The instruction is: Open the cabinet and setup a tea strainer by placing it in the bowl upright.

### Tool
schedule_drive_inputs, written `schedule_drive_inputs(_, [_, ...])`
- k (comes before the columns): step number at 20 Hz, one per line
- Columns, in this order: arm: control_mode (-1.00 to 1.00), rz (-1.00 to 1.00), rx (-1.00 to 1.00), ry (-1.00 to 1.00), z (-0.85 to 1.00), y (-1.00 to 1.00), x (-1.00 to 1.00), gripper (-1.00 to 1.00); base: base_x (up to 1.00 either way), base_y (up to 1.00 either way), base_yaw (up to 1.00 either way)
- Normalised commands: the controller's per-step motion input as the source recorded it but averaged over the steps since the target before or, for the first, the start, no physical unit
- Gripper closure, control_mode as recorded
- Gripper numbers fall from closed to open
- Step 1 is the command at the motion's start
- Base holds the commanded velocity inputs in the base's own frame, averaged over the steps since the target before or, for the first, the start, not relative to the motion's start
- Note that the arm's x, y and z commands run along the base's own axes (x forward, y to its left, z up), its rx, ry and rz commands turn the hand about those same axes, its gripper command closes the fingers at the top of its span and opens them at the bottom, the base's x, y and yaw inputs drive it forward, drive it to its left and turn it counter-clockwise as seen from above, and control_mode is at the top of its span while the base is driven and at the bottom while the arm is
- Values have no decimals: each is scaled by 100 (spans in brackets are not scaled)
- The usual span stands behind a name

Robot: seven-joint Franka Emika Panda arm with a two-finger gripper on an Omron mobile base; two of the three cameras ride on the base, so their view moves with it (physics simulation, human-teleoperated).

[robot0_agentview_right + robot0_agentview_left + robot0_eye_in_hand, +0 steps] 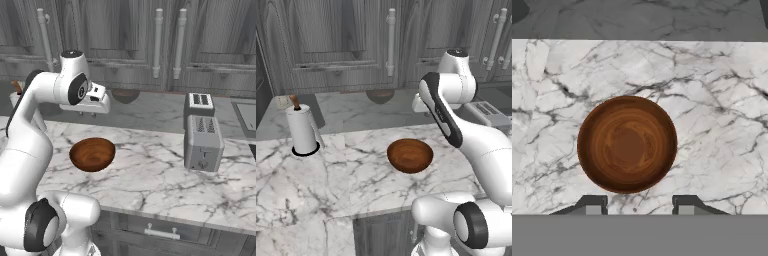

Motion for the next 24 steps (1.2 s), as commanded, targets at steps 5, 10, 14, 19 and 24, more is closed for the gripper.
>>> schedule_drive_inputs(5, [-100, 0, 0, -3, 0, 2, 0, -100, 0, 0, 0])
schedule_drive_inputs(10, [-100, 0, -5, -9, 16, 37, -5, -100, 0, 0, 0])
schedule_drive_inputs(14, [-100, -1, -13, -12, 42, 53, -6, -100, 0, 0, 0])
schedule_drive_inputs(19, [-100, -2, -12, -17, 72, 46, -11, -100, 0, 0, 0])
schedule_drive_inputs(24, [-100, 0, -6, -19, 89, 44, -24, -100, 0, 0, 0])
